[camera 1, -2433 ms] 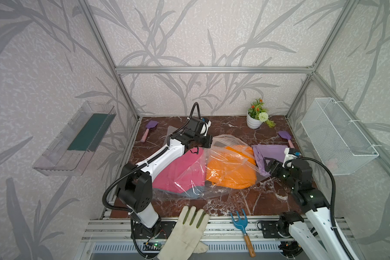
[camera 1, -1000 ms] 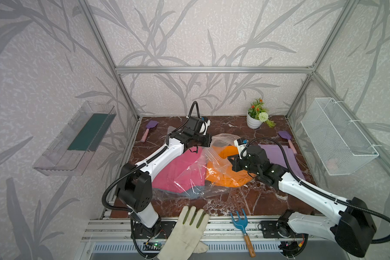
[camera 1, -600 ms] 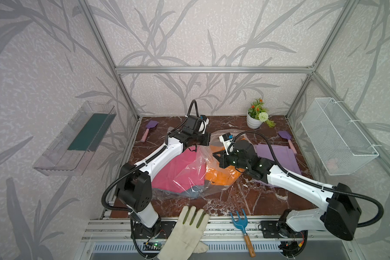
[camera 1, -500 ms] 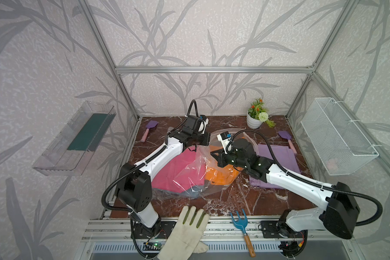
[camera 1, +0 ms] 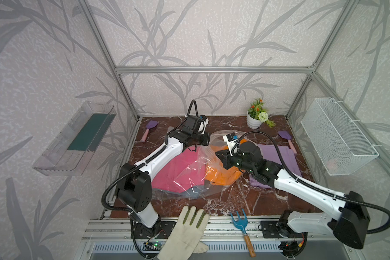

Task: Take the trousers out of the vacuum bag
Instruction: Adjust the vacuum bag at the center of the board, then take out the trousers from the vacuum bag.

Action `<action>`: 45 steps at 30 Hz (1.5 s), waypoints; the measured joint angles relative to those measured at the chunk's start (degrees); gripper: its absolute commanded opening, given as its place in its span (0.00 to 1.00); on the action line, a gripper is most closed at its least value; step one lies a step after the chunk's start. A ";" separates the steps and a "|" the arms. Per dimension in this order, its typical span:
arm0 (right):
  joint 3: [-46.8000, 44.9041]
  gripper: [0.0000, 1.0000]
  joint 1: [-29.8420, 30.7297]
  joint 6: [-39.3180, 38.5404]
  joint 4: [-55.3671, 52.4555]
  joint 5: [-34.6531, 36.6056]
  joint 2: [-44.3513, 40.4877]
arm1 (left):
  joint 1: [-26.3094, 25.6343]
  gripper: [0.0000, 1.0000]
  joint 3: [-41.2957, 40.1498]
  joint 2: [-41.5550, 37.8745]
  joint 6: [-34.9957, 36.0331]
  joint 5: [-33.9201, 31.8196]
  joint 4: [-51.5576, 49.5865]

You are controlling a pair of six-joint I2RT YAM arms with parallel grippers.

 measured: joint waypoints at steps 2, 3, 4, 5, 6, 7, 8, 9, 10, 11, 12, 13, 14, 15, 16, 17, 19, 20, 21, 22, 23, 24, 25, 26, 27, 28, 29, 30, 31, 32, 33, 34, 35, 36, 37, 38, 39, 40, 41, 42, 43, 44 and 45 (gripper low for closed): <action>-2.27 0.30 -1.27 0.39 -1.42 1.38 -4.15 | -0.11 0.00 0.00 0.00 -0.02 0.72 0.07; -3.54 0.34 -2.25 0.74 -2.25 2.05 -6.40 | -0.20 0.00 0.00 0.00 -0.02 1.18 0.11; -4.92 0.37 -3.45 1.46 -2.99 2.60 -8.68 | -0.24 0.00 0.00 0.00 -0.02 1.60 0.24; -6.12 0.40 -4.76 1.70 -4.15 3.15 -10.78 | -0.28 0.00 0.00 0.00 -0.02 1.86 0.35; -7.37 0.43 -6.40 2.27 -5.68 3.52 -13.16 | -0.33 0.00 0.00 0.00 -0.02 2.12 0.48; -8.39 0.47 -8.15 2.67 -7.34 3.98 -15.45 | -0.37 0.00 0.00 0.00 0.00 2.43 0.55; -8.96 0.49 -9.68 2.80 -8.90 4.13 -17.07 | -0.46 0.00 0.00 0.00 0.02 2.67 0.66; -9.27 0.52 -11.43 2.89 -10.84 4.13 -18.75 | -0.61 0.00 0.00 0.00 0.04 2.95 0.85; -9.25 0.56 -13.40 2.91 -12.79 4.04 -20.09 | -0.74 0.00 0.00 0.00 0.09 3.21 1.07; -9.25 0.57 -14.84 2.78 -13.88 3.93 -20.76 | -0.90 0.00 0.00 0.00 0.22 3.50 1.29; -9.07 0.59 -16.68 2.51 -15.54 3.58 -21.24 | -1.11 0.00 0.00 0.00 0.31 3.82 1.49; -8.79 0.60 -18.18 2.23 -17.05 3.21 -21.27 | -1.44 0.00 -0.02 0.00 0.52 4.22 1.60; -8.55 0.60 -19.71 1.84 -18.40 2.64 -20.87 | -1.73 0.00 -0.02 0.00 0.90 4.50 1.70; -8.41 0.60 -20.85 1.57 -19.28 2.05 -20.37 | -2.08 0.00 -0.02 0.00 1.25 4.63 1.77; -8.41 0.60 -21.97 1.36 -20.04 1.38 -19.65 | -2.49 0.00 -0.02 0.00 1.66 4.70 1.77; -8.41 0.60 -22.95 1.18 -20.81 0.63 -18.69 | -3.10 0.00 -0.02 0.00 2.10 4.81 1.77; -8.41 0.60 -24.15 0.96 -21.90 -0.48 -16.59 | -4.26 0.00 -0.02 0.00 2.64 4.83 1.77; -8.41 0.60 -24.39 0.87 -22.12 -0.98 -15.47 | -4.96 0.00 -0.02 0.00 2.80 4.85 1.75; -8.41 0.60 -24.55 0.81 -22.27 -1.44 -14.45 | -5.55 0.00 -0.02 0.00 2.89 4.85 1.75; -8.41 0.60 -24.81 0.79 -22.34 -1.81 -13.40 | -6.19 0.00 -0.02 0.00 3.04 4.85 1.70; -8.41 0.60 -24.94 0.79 -22.34 -2.12 -12.52 | -6.84 0.00 -0.02 0.02 3.21 4.85 1.70; -8.44 0.61 -25.14 0.79 -22.34 -2.40 -11.76 | -7.34 0.00 -0.02 0.02 3.28 4.83 1.68; -8.50 0.61 -25.49 0.83 -22.34 -2.58 -11.02 | -7.93 0.00 0.00 0.11 3.34 4.81 1.66; -8.61 0.61 -26.05 0.96 -22.32 -2.73 -10.27 | -8.48 0.00 0.02 0.26 3.41 4.81 1.68; -8.72 0.61 -26.56 1.05 -22.32 -2.78 -9.79 | -8.83 0.00 0.02 0.39 3.41 4.81 1.68; -8.92 0.62 -27.15 1.22 -22.29 -2.75 -9.38 | -9.20 0.00 0.04 0.59 3.41 4.81 1.68; -9.16 0.63 -27.63 1.38 -22.27 -2.75 -9.14 | -9.49 0.00 0.02 0.79 3.41 4.83 1.66; -9.51 0.64 -28.22 1.44 -22.23 -2.78 -8.85 | -9.81 0.00 0.04 0.98 3.41 4.83 1.64; -9.88 0.65 -28.79 1.55 -22.21 -2.78 -8.52 | -10.10 0.00 0.04 1.16 3.41 4.83 1.62; -10.16 0.66 -29.18 1.66 -22.21 -2.80 -8.09 | -10.40 0.00 0.07 1.29 3.39 4.83 1.57; -10.43 0.67 -29.53 1.75 -22.12 -2.80 -7.37 | -10.67 0.00 0.13 1.44 3.37 4.83 1.51; -10.71 0.67 -29.79 1.86 -21.84 -2.82 -6.54 | -10.80 0.00 0.20 1.55 3.34 4.83 1.51; -10.97 0.68 -29.97 1.97 -21.59 -2.84 -5.73 | -11.04 0.00 0.33 1.66 3.28 4.87 1.42; -11.21 0.68 -30.08 2.10 -21.29 -2.82 -4.72 | -11.15 0.00 0.50 1.81 3.23 4.96 1.42; -11.43 0.68 -30.14 2.21 -20.98 -2.93 -3.67 | -11.32 0.00 0.68 1.90 3.19 5.07 1.40; -11.63 0.68 -30.29 2.32 -20.63 -2.99 -2.73 | -11.34 0.00 0.85 1.97 3.19 5.18 1.40; -11.85 0.68 -30.49 2.49 -20.09 -3.04 -1.62 | -11.41 0.00 0.98 2.05 3.17 5.25 1.42; -11.98 0.68 -30.58 2.56 -19.69 -3.10 -0.61 | -11.50 0.00 1.09 2.12 3.17 5.31 1.40; -12.15 0.68 -30.71 2.62 -19.10 -3.21 0.26 | -11.58 0.00 1.16 2.19 3.17 5.35 1.42; -12.24 0.68 -30.95 2.73 -18.34 -3.45 1.29 | -11.69 0.00 1.16 2.27 3.17 5.49 1.44; -12.35 0.68 -31.30 2.78 -17.53 -3.69 2.36 | -11.80 0.00 1.16 2.34 3.17 5.55 1.42; -12.41 0.68 -31.63 2.82 -16.79 -4.00 3.37 | -11.87 0.00 1.16 2.40 3.17 5.62 1.42; -12.41 0.68 -32.02 2.91 -15.98 -4.28 4.52 | -11.93 0.00 1.16 2.49 3.19 5.66 1.42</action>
